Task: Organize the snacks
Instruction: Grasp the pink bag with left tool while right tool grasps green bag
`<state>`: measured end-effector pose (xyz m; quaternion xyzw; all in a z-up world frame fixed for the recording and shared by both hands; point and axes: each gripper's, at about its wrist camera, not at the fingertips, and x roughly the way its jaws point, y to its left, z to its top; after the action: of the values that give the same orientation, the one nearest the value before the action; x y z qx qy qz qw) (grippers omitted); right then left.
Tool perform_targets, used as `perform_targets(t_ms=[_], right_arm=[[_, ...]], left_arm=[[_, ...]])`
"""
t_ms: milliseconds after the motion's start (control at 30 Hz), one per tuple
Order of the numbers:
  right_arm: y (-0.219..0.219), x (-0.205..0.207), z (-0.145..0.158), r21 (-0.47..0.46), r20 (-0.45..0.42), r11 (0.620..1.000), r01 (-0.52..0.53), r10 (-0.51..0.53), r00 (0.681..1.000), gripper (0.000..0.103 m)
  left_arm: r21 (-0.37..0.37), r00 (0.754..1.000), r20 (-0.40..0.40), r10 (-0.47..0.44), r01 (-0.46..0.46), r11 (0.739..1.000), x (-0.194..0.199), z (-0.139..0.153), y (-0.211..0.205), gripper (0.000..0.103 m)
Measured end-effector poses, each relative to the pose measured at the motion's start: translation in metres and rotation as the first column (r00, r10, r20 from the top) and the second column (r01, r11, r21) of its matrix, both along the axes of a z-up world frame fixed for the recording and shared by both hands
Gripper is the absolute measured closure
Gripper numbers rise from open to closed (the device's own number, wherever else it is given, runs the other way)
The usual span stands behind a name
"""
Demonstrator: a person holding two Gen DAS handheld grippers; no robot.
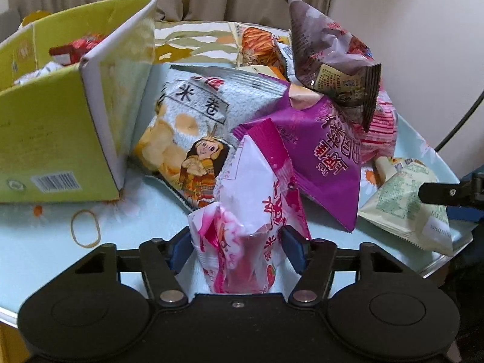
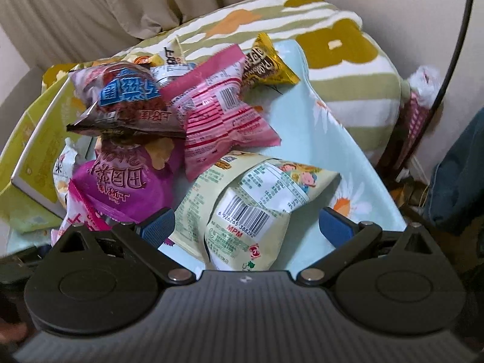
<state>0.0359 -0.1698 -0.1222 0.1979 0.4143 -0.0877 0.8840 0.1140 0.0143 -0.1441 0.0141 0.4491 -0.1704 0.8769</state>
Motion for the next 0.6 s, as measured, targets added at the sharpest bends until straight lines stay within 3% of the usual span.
perform_targets(t_ms=[300, 600], right_arm=[[-0.006, 0.007, -0.008, 0.051, -0.008, 0.998, 0.026, -0.025, 1.0, 0.0], [0.005, 0.023, -0.013, 0.023, -0.006, 0.999, 0.037, -0.037, 0.999, 0.0]], left_arm=[[-0.042, 0.999, 0.005, 0.044, -0.044, 0.998, -0.008, 0.006, 0.009, 0.057], [-0.067, 0.998, 0.016, 0.063, -0.062, 0.996, -0.015, 0.012, 0.014, 0.061]])
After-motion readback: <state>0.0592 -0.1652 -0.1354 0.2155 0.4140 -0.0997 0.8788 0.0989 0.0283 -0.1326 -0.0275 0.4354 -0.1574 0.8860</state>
